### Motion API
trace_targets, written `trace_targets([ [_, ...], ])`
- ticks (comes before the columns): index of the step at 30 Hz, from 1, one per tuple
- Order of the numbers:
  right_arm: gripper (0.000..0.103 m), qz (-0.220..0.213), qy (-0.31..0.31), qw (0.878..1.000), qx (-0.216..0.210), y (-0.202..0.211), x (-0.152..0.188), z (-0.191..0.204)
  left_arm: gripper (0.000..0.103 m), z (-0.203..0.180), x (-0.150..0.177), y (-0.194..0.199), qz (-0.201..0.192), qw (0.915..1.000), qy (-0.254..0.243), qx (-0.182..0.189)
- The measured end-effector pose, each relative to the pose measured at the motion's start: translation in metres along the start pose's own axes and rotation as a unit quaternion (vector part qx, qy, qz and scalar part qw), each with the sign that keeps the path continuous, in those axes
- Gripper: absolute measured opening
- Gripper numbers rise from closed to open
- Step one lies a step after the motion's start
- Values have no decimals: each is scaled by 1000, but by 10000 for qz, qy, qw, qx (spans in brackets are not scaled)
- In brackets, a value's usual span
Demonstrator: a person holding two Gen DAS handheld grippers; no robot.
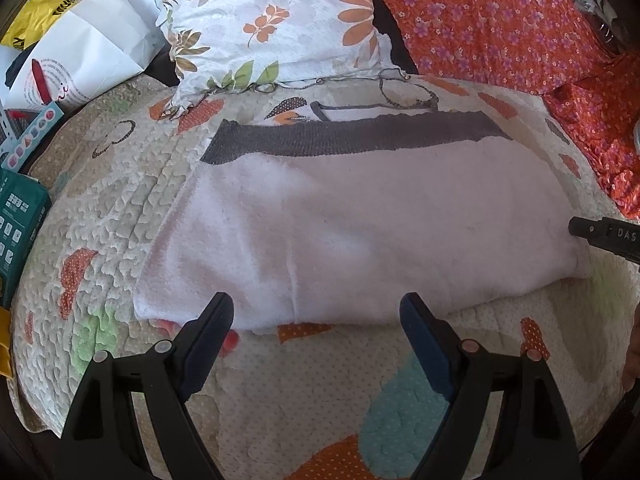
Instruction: Fold small clothes
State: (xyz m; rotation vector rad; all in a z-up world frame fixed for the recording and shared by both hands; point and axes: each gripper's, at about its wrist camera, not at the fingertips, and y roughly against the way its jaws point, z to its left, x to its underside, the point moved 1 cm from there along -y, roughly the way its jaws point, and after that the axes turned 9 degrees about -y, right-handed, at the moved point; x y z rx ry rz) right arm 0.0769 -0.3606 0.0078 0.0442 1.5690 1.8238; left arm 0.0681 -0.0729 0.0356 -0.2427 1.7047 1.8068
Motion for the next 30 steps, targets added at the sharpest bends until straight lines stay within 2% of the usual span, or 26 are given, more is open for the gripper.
trace_targets([
  [24,62,256,-717,9964,-377,-2,-2,-27,84,7,4,-10,193,9997,133,76],
  [30,64,659,-726,9905,-966,-5,11,-37,84,12,5,-11,235,9994,240,113],
])
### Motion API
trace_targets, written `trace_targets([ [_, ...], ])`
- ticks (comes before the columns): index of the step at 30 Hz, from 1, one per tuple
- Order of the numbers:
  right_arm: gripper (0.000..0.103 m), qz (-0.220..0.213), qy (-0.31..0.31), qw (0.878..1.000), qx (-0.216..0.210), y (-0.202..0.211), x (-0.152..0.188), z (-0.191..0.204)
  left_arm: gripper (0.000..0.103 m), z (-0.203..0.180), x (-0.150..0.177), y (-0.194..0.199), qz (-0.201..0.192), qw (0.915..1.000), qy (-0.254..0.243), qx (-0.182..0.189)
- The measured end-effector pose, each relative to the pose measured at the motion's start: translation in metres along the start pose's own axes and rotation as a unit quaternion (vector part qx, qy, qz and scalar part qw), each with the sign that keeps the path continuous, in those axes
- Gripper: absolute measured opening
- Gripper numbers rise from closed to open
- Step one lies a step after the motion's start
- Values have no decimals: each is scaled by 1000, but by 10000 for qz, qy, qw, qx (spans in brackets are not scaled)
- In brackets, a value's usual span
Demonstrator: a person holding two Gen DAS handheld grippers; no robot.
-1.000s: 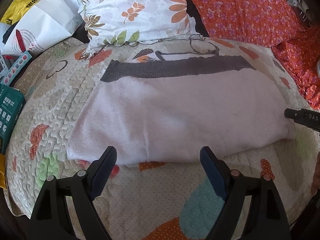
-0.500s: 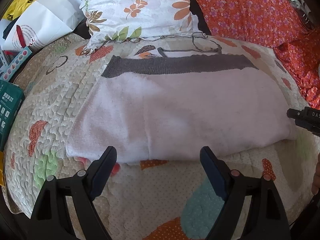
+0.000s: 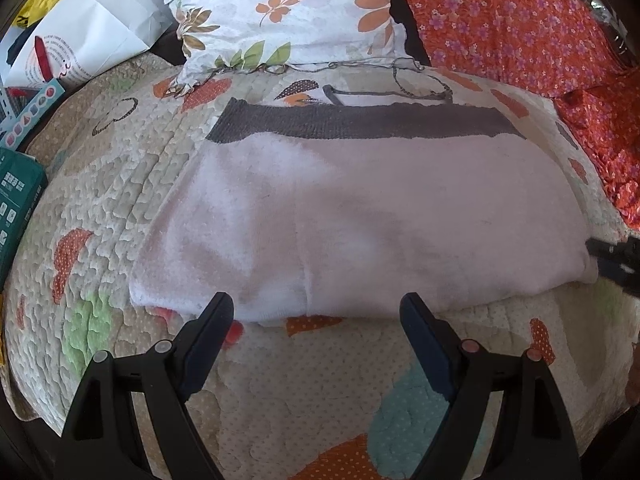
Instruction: Fold small clothes
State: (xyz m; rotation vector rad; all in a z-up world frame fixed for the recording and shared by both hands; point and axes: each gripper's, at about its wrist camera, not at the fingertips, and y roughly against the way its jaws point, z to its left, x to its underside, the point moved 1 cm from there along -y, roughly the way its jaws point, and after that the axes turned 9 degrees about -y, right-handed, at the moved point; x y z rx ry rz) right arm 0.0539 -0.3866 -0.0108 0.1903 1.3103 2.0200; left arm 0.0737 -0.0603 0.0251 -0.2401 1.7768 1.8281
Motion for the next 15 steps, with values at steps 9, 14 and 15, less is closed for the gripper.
trace_targets([
  [9,5,-304,353,9988,181,21,3,1,84,-2,1,-4,41,10000,-21,-66],
  [14,5,-464,257,9978,402,30,-2,-8,84,1,0,-3,20,10000,1,-66],
  [15,5,-513,312,9972,443,31,0,-3,84,1,0,-2,13,10000,-1,-64],
])
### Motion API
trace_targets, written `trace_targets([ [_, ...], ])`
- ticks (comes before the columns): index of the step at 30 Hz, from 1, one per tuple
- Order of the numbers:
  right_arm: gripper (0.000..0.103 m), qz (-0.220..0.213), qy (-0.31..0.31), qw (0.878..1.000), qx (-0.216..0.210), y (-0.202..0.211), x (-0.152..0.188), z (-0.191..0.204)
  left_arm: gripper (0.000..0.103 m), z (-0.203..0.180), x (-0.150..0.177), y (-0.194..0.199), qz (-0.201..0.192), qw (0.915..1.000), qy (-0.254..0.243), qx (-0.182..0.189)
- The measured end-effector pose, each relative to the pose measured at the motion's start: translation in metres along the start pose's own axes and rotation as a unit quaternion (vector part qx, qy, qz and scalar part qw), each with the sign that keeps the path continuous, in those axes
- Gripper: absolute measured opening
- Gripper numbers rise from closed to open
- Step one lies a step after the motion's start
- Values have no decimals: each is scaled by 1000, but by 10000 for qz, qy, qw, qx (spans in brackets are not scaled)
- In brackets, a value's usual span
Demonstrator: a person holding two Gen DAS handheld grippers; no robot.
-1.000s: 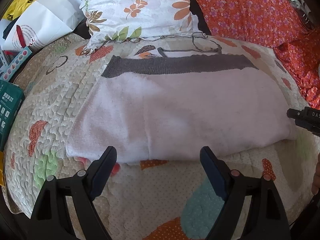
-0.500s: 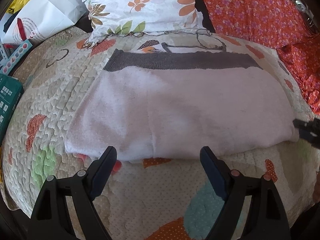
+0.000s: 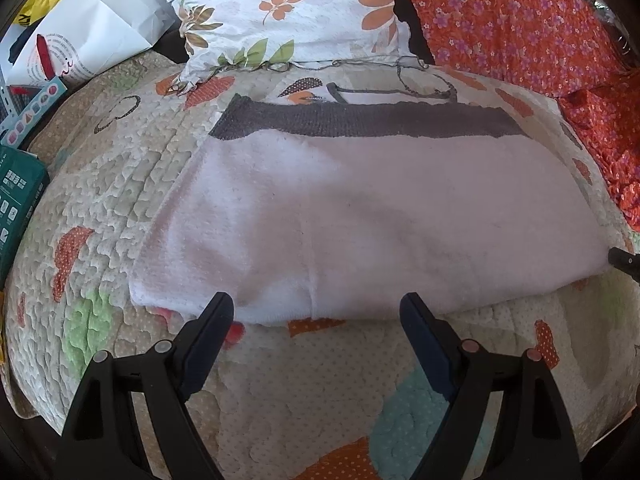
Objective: Fold small clothes
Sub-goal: 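Close the right tool on the folded edge of the pink cardigan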
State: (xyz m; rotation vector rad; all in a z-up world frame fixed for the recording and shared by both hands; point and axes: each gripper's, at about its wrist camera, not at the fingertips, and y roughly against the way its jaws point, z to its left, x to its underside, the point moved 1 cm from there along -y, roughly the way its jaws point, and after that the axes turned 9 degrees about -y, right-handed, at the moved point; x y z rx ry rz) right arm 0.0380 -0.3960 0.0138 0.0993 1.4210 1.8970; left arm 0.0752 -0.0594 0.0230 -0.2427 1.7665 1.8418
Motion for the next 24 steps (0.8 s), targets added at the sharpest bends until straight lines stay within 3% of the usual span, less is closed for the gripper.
trace_targets([
  [3,10,-87,-30,10000,-33,1,-5,2,84,1,1,1,-9,10000,-5,-14],
  [4,19,-30,-147,9998,-160,1,-7,-2,84,1,1,1,-6,10000,4,-10],
  [5,39,43,-338,9990,-297,0,-9,-6,84,2,1,1,-5,10000,21,-1],
  [7,58,89,-677,9962,-535,-1,-11,-16,84,3,1,2,-4,10000,58,12],
  [11,58,232,-1290,9865,-982,-7,-16,-24,84,1,-1,3,-33,10000,33,4],
  [14,58,310,-1353,9838,-1137,-17,-19,-13,84,-2,0,2,-39,10000,-42,-15],
  [17,58,465,-1226,9837,-1228,-38,-20,5,84,-2,1,2,-28,10000,-21,-4],
  [20,62,560,-988,9880,-1050,-65,-21,24,84,2,1,1,4,10000,39,25],
  [24,68,399,-678,9919,-997,-76,-26,42,84,7,2,0,58,9999,98,74],
])
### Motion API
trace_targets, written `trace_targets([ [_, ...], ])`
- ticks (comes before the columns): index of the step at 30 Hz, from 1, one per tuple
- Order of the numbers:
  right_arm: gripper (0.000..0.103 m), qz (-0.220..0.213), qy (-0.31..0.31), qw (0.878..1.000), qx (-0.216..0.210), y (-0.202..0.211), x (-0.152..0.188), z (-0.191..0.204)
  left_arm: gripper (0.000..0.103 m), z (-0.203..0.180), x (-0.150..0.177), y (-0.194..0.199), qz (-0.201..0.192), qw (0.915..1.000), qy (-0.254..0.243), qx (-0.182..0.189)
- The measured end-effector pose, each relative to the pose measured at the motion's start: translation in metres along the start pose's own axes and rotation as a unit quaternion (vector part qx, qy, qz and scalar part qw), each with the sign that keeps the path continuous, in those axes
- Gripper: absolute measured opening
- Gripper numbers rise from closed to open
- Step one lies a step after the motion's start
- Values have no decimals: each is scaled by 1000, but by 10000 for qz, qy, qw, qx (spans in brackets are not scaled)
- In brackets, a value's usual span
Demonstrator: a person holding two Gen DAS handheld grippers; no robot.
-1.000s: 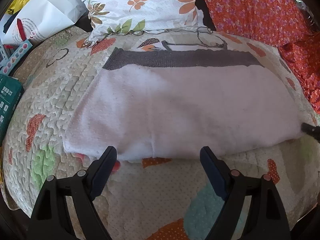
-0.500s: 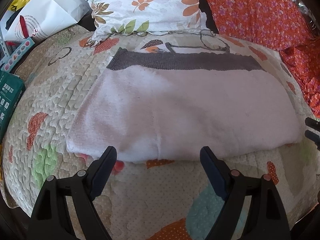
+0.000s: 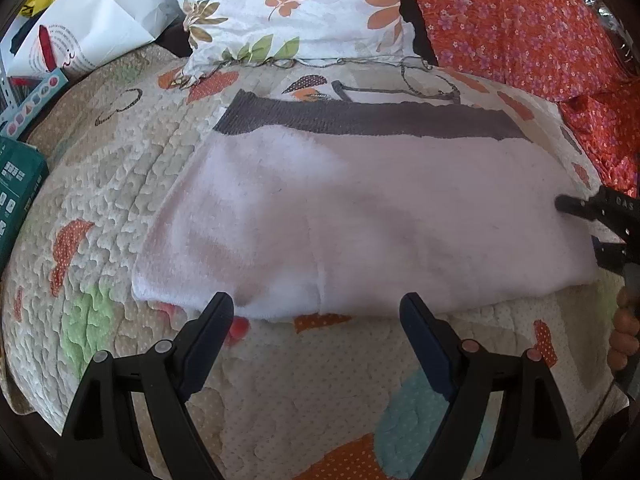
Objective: Fold small clothes
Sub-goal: 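Close the right tool on the folded edge of the pink cardigan, then lift the gripped edge and fold the cardigan over onto itself with the right tool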
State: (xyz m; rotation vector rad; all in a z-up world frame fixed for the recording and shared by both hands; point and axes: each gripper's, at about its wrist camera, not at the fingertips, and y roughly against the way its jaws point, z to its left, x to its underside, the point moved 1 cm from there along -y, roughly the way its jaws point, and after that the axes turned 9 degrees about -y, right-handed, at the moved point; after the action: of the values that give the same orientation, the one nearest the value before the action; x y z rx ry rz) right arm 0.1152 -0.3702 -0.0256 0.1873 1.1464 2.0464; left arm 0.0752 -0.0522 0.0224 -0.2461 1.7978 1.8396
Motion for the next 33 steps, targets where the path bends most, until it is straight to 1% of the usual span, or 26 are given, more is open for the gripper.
trace_targets([
  [2,66,1,72,10000,-51,-4,1,4,84,1,1,0,13,10000,-3,-13],
  [3,63,18,114,9999,-83,-5,2,5,84,2,1,0,19,10000,-1,-23],
  [4,39,172,138,9996,-194,-9,4,8,84,4,1,0,25,10000,7,-22],
  [5,24,265,121,9992,-274,-9,5,8,84,6,0,0,27,10000,25,-22],
  [6,24,238,125,9993,-273,-8,6,9,84,9,-1,1,18,10000,67,-30],
  [9,22,-20,300,9994,-169,4,9,19,84,28,-9,8,-46,9996,259,-82],
  [12,19,-222,531,9982,186,15,14,33,84,56,-20,16,-74,9988,465,-154],
  [13,19,-340,684,9966,311,20,17,46,84,65,-22,19,-90,9983,545,-180],
  [16,18,-468,863,9946,335,23,21,83,84,109,-27,33,-187,9940,1046,-269],
  [17,16,-469,1033,9930,343,21,26,105,84,123,-27,37,-230,9915,1247,-289],
  [18,16,-475,1218,9907,387,18,30,124,84,143,-26,44,-311,9871,1536,-317],
  [19,16,-480,1552,9857,454,10,40,154,84,158,-23,49,-380,9833,1743,-364],
  [21,15,-377,1869,9806,451,-2,56,187,84,191,-18,63,-540,9733,2169,-526],
  [23,14,-195,2146,9759,336,-21,77,225,84,218,-12,73,-631,9641,2496,-652],
  [25,14,-13,2397,9706,207,-42,100,259,84,242,-4,78,-670,9541,2837,-691],
  [28,13,260,2666,9633,196,-71,130,291,84,266,7,78,-639,9418,3257,-529],
  [31,13,471,2861,9562,408,-106,155,308,85,277,12,73,-560,9364,3446,-362],
  [33,14,563,2869,9548,539,-122,165,310,85,280,14,72,-567,9333,3539,-220],
])
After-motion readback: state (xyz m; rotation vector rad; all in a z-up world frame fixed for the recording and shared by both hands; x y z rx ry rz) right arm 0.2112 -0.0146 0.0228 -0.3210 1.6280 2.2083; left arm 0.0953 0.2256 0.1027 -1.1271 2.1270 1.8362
